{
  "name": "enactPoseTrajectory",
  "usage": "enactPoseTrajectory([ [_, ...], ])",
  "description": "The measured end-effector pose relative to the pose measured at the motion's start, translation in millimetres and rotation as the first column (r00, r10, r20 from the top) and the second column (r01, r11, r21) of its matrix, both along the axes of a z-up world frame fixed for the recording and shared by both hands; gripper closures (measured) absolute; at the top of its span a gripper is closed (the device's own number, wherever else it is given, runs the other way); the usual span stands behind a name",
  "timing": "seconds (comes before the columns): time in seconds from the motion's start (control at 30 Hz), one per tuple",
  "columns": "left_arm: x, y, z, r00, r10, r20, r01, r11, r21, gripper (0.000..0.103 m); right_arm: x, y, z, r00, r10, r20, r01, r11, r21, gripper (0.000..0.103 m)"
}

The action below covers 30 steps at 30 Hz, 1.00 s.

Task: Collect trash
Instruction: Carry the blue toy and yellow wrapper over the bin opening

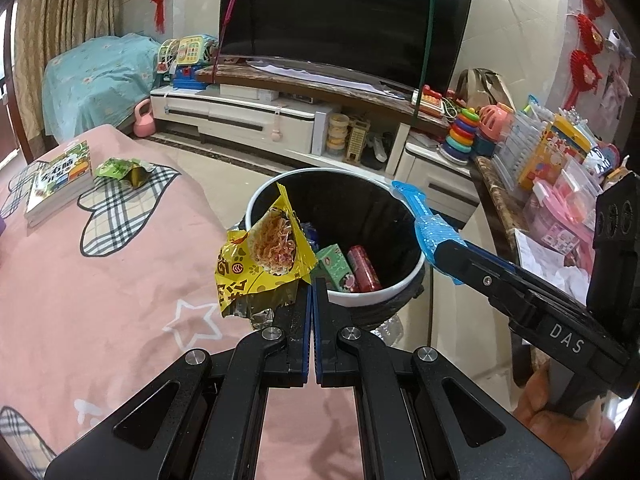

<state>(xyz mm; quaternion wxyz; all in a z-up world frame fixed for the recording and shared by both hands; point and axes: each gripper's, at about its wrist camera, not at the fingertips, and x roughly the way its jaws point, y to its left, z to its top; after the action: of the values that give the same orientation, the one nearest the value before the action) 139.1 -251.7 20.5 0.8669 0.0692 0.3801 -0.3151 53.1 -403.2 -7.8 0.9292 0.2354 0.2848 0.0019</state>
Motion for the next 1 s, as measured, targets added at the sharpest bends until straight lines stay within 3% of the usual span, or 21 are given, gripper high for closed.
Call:
enactPoseTrajectory([
  [1.0,9.9,-23.8,-8.6,0.999,-0.026,-0.021,0.026,1.0,0.008,0.102,3.4,-18.9,-4.8,1.0,-0.024,-0.018,0.024,1.0,0.012,0.062],
])
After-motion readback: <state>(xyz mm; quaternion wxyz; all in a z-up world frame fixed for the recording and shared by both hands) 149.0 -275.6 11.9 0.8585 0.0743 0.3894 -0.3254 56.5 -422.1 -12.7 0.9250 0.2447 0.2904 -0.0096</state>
